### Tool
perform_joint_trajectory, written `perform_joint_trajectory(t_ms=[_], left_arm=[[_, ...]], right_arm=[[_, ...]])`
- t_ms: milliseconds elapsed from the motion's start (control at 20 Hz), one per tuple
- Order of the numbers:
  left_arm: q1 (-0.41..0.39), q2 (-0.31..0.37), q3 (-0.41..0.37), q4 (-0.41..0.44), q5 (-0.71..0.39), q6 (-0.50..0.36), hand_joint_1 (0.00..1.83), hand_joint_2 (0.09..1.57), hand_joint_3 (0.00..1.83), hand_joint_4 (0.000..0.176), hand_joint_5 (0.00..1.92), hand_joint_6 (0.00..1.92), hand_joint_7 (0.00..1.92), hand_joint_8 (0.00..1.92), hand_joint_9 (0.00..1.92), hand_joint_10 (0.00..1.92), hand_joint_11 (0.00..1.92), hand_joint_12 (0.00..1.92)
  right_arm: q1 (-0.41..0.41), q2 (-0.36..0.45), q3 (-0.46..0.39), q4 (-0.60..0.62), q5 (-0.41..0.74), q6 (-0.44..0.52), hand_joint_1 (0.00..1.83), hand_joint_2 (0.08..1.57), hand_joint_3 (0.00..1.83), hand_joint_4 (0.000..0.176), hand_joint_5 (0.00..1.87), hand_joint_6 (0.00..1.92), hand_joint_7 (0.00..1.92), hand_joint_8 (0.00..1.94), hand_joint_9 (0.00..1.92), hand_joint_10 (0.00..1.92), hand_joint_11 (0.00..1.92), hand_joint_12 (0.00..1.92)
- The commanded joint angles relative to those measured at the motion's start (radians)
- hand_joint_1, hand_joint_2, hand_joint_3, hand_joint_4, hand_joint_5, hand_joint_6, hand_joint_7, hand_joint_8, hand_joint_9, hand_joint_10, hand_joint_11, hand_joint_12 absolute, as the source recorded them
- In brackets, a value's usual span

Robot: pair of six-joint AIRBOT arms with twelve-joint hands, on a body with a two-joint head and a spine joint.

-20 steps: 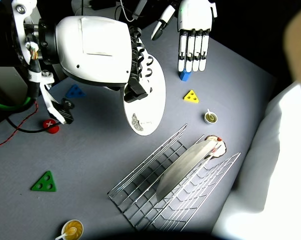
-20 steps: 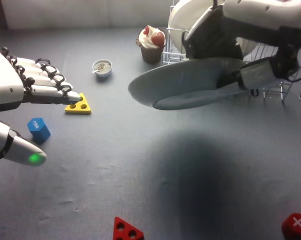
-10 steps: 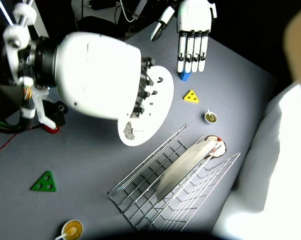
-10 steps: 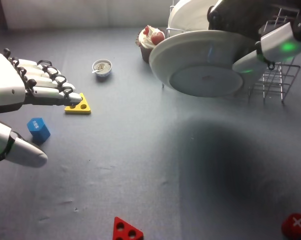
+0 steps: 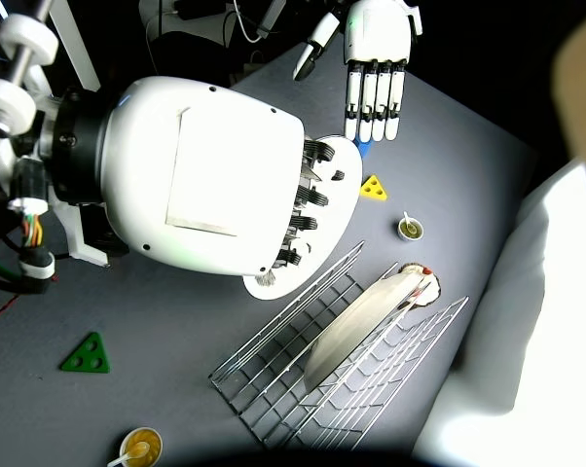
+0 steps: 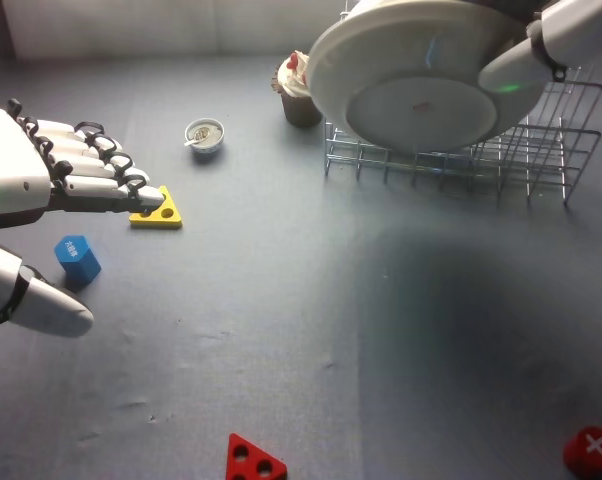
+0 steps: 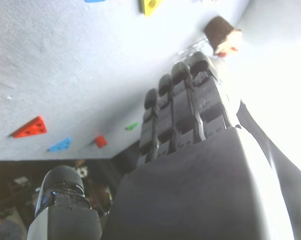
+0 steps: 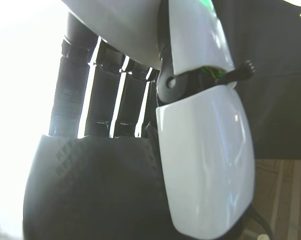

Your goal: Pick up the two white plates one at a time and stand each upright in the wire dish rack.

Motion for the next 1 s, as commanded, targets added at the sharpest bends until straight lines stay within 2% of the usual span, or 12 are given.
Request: perform_joint_trajectory(t_ms=[0,250,500,550,800,950], left_arm=[[-0.012,0.001,-0.004,-0.048,-0.034,-0.001,0.0,1.0,0.0,0.0,0.12,0.0,0.16,0.0,0.16,0.01,0.17,0.01],[-0.012,0.001,-0.003,-0.046,-0.034,-0.001,0.0,1.01,0.0,0.0,0.11,0.0,0.17,0.01,0.17,0.01,0.17,0.01],[-0.012,-0.001,-0.004,-0.041,-0.031,-0.001,0.0,1.01,0.0,0.0,0.12,0.0,0.17,0.01,0.16,0.01,0.15,0.0],[-0.012,-0.001,-0.005,-0.041,-0.031,-0.001,0.0,1.01,0.0,0.0,0.12,0.0,0.17,0.01,0.17,0.01,0.15,0.0],[-0.013,-0.006,-0.003,-0.029,-0.03,-0.001,0.0,1.01,0.0,0.0,0.13,0.01,0.16,0.01,0.15,0.0,0.15,0.01],[-0.015,-0.008,-0.004,-0.001,-0.028,-0.001,0.0,1.01,0.0,0.0,0.13,0.01,0.18,0.01,0.17,0.01,0.15,0.01]], right_arm=[[0.027,0.006,0.007,0.018,0.114,0.016,1.5,1.05,0.0,0.0,0.94,1.0,1.1,0.53,1.1,0.72,1.04,1.28],[0.055,0.006,0.017,0.008,0.096,0.016,1.49,1.06,0.0,0.0,0.92,1.04,1.09,0.55,1.1,0.73,1.03,1.3],[0.133,0.029,0.014,0.062,0.055,0.014,1.49,1.06,0.0,0.0,0.92,1.04,1.08,0.56,1.08,0.76,1.01,1.33],[0.145,0.031,0.012,0.036,0.057,0.014,1.49,1.06,0.0,0.0,0.91,1.04,1.08,0.57,1.08,0.76,1.02,1.33],[0.146,0.035,0.021,0.036,0.057,0.014,1.49,1.06,0.0,0.0,0.93,1.02,1.08,0.56,1.08,0.77,1.01,1.33],[0.129,0.036,0.038,0.053,0.056,0.015,1.5,1.04,0.0,0.0,0.95,0.97,1.15,0.46,1.12,0.69,1.04,1.29]])
